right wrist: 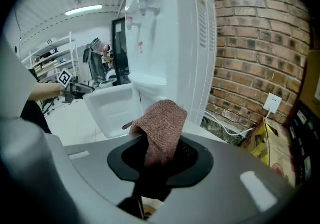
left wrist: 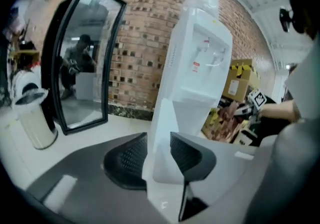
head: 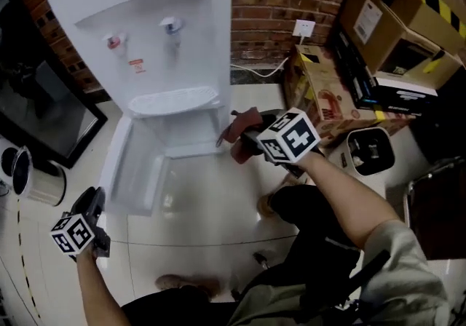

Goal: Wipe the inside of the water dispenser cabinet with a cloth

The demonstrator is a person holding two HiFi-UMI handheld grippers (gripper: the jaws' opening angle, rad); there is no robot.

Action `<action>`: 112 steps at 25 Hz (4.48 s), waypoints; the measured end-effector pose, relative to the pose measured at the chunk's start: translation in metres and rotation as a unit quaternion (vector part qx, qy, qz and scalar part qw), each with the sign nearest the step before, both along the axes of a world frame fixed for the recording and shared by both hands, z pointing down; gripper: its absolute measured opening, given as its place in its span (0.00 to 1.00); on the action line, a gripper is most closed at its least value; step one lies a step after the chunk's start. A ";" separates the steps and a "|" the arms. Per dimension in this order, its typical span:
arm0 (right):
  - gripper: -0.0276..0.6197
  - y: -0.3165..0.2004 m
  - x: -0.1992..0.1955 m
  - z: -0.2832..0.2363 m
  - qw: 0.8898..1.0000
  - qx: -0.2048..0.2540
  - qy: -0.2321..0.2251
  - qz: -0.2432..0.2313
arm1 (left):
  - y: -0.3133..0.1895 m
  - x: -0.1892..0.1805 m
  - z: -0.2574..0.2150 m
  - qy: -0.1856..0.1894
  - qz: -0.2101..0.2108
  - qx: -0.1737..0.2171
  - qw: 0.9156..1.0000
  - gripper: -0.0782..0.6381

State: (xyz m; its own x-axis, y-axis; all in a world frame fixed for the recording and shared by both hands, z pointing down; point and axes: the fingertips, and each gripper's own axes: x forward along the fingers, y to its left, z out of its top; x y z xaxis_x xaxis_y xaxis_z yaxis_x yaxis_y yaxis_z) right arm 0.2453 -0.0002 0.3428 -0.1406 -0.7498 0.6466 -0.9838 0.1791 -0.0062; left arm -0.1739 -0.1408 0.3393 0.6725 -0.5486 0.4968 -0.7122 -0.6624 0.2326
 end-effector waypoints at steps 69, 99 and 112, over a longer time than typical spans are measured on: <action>0.41 0.010 0.137 0.279 0.956 -0.223 -0.085 0.167 | 0.113 0.307 -0.069 0.080 0.088 0.045 0.992 0.11; 0.06 0.131 0.033 -0.159 0.947 0.283 0.006 0.151 | 0.196 0.333 -0.153 0.108 0.101 0.209 0.967 0.11; 0.06 0.126 0.050 -0.156 0.947 0.271 -0.006 0.173 | 0.197 0.370 -0.135 0.095 0.133 0.203 0.965 0.11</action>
State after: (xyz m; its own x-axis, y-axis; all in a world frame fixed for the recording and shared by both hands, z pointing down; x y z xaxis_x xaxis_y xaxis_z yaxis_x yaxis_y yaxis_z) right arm 0.2953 0.1256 0.1866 0.1687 -0.9735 0.1541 -0.9847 -0.1735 -0.0179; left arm 0.1957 0.0563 0.2044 0.8744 -0.4672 0.1307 -0.4740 -0.8802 0.0249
